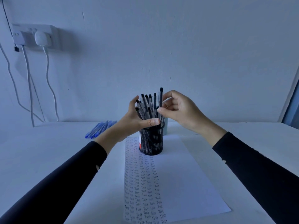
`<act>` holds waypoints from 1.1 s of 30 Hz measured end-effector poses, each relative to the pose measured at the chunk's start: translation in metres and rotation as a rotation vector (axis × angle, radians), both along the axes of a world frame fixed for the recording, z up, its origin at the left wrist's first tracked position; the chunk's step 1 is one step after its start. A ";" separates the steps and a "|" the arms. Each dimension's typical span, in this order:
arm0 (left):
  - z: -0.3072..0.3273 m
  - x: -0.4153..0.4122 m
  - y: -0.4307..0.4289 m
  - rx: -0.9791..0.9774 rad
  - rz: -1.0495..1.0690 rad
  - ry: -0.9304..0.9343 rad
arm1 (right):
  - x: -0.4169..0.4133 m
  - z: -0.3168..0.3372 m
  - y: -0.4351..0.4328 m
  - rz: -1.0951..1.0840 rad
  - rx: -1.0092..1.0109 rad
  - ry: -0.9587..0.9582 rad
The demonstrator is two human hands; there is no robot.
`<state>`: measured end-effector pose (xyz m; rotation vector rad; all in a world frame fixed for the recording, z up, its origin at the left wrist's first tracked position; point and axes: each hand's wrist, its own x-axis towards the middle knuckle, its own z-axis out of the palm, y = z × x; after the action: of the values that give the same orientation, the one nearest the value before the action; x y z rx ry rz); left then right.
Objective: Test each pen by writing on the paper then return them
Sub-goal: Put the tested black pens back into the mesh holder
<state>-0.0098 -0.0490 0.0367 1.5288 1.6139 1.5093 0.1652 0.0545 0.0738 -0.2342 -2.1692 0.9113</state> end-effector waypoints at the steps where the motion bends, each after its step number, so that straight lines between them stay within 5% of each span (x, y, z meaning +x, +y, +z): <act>1: -0.001 0.002 0.000 0.009 -0.002 -0.006 | 0.001 0.000 0.001 -0.009 0.005 -0.035; 11: -0.014 0.020 0.001 0.040 0.128 -0.192 | 0.005 -0.011 0.006 -0.066 -0.032 -0.156; 16: -0.018 0.038 0.008 0.089 0.371 -0.124 | 0.015 -0.049 0.019 -0.010 -0.195 -0.548; 21: -0.019 0.057 0.014 0.154 0.518 -0.113 | -0.026 -0.083 -0.009 0.055 -0.272 -0.297; 24: -0.008 0.058 0.012 0.251 0.532 -0.118 | -0.032 -0.084 -0.024 -0.293 -0.168 -0.099; 28: 0.000 0.068 0.012 0.276 0.505 -0.206 | -0.031 -0.080 -0.032 -0.629 0.139 -0.097; 30: 0.000 0.070 0.010 0.230 0.474 -0.263 | -0.029 -0.080 -0.031 -0.564 0.124 -0.128; 33: 0.003 0.057 0.004 0.207 0.372 -0.197 | -0.022 -0.077 -0.023 -0.232 -0.197 -0.082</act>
<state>0.0473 -0.0454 0.0397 1.1731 1.7347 2.0112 0.1433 0.0315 -0.0027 -0.6164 -2.0720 0.9950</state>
